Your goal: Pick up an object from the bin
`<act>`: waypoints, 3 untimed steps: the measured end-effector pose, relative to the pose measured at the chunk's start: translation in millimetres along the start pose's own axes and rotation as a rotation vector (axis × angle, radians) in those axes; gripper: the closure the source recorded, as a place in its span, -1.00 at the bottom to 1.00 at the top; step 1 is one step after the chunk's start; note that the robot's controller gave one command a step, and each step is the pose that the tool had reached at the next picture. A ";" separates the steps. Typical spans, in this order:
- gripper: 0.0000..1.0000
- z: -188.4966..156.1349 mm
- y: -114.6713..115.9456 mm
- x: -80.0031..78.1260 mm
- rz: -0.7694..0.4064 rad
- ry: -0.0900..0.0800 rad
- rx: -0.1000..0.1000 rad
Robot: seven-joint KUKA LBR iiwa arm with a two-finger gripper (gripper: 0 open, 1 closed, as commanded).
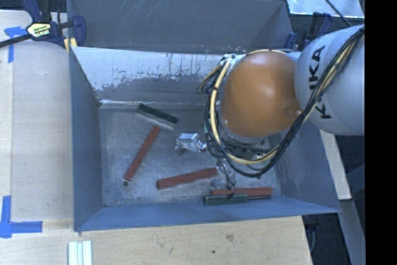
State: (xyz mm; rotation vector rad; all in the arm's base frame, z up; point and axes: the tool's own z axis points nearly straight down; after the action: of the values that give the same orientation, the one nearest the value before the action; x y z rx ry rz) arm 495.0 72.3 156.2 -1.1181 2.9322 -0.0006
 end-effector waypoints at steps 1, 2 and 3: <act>-1.00 12.3 22.7 -9.9 0.002 0.001 -0.001; 1.00 86.0 4.7 -10.2 -0.214 0.000 -0.002; 1.00 85.9 4.7 -10.3 -0.214 0.000 -0.002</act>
Offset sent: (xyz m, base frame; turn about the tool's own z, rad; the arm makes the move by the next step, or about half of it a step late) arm 0.0042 0.0102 -0.0862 -0.2180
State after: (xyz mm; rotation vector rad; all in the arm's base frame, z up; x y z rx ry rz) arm 499.9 82.7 70.3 -1.4249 2.7971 0.0013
